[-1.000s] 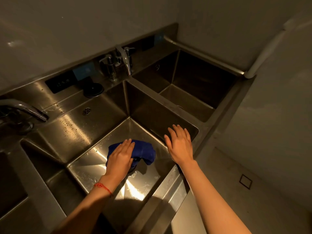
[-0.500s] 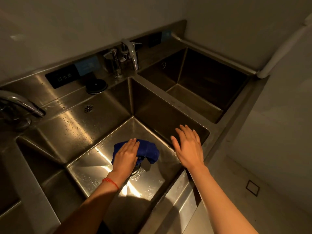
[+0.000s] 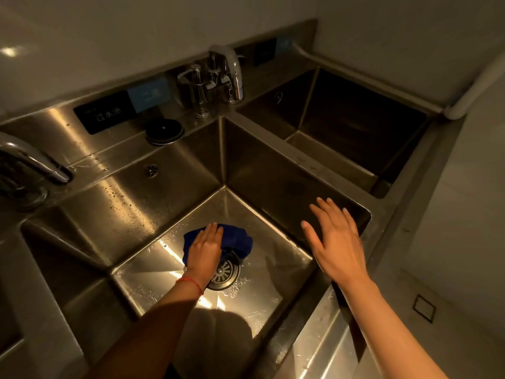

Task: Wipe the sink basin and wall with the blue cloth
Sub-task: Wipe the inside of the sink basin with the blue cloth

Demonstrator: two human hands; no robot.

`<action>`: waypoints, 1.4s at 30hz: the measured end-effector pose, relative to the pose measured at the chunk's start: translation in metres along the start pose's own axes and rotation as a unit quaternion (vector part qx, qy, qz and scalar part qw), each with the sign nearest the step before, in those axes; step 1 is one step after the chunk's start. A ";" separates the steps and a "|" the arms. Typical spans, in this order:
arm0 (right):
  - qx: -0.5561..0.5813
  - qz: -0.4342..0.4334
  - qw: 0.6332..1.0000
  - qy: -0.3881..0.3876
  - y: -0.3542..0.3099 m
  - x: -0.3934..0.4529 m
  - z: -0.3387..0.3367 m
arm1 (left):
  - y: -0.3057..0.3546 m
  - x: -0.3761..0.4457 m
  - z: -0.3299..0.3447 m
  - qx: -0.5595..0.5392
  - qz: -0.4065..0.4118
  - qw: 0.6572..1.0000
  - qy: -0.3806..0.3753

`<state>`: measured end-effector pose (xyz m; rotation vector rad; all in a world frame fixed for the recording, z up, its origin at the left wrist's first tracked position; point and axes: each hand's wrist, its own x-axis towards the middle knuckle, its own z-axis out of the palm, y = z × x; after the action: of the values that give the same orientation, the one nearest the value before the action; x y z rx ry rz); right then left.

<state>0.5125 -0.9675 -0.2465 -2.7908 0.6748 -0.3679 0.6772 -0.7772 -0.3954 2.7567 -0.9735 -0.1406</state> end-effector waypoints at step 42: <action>0.030 -0.002 0.999 0.033 0.005 0.001 0.007 | -0.035 0.047 0.108 0.105 0.030 0.992 -0.062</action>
<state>0.5138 -0.9711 -0.2547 -2.7341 0.6602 -0.4748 0.7180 -0.7988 -0.5094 2.9346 -1.1650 -0.2127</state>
